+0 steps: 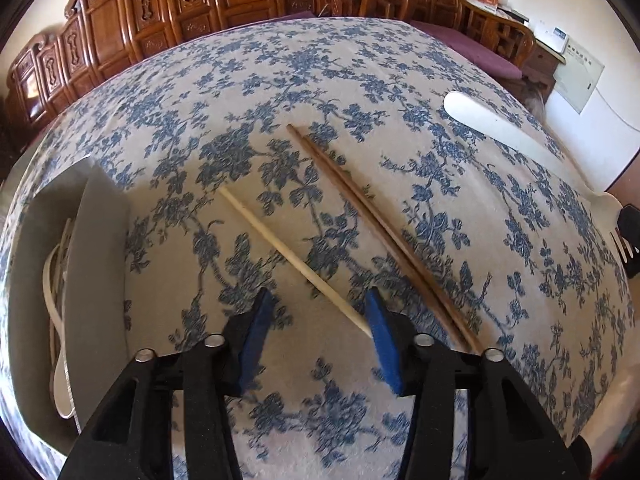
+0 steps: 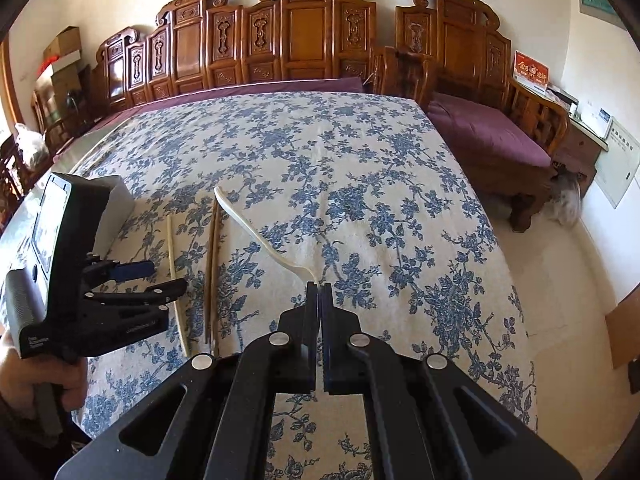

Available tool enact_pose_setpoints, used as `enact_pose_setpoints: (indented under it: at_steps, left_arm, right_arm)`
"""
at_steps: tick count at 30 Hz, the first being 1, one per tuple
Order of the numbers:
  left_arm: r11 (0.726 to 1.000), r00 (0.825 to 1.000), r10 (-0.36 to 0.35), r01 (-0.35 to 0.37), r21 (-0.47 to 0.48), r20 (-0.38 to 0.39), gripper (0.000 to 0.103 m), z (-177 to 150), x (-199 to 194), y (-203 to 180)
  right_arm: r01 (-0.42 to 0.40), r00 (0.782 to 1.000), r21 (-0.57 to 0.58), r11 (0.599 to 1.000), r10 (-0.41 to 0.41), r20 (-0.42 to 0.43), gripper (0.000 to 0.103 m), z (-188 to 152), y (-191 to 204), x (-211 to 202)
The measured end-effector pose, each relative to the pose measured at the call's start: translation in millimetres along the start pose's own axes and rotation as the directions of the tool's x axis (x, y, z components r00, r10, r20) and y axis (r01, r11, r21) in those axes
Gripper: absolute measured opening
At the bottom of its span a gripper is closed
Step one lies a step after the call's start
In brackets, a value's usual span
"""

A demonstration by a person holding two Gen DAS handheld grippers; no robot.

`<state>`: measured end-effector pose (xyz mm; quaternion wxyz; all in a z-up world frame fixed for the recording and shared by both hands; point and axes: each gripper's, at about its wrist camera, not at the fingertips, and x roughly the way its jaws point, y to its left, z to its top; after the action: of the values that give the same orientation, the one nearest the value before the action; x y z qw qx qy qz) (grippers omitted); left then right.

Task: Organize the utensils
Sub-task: 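Grasp a wooden chopstick with the left gripper while the right gripper holds the fork, then carry the chopstick into the tray and open the left gripper while the right holds the fork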

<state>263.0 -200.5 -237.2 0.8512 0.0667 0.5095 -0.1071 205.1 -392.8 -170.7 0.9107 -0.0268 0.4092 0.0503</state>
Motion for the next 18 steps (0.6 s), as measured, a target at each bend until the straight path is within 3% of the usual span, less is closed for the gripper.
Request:
enact_pose_setpoints:
  at_steps: [2,7,18]
  left_arm:
    - [1.0,1.0,0.003,-0.003,0.001,-0.003,0.025,-4,-3,5]
    - [1.0,1.0,0.003,-0.003,-0.009,-0.019,0.01,-11,-7,19]
    - [1.0,1.0,0.012,-0.012,0.019,0.001,0.004,-26,-26,37]
  right_arm:
    - [-0.003,1.0,-0.008,1.0,0.003,0.003,0.002,0,4,-2]
    - [-0.015,1.0,-0.024,1.0,0.015,0.007,0.002,0,13,-5]
    - [-0.009,1.0,-0.064,0.998,0.009,0.001,0.002,-3,28,-5]
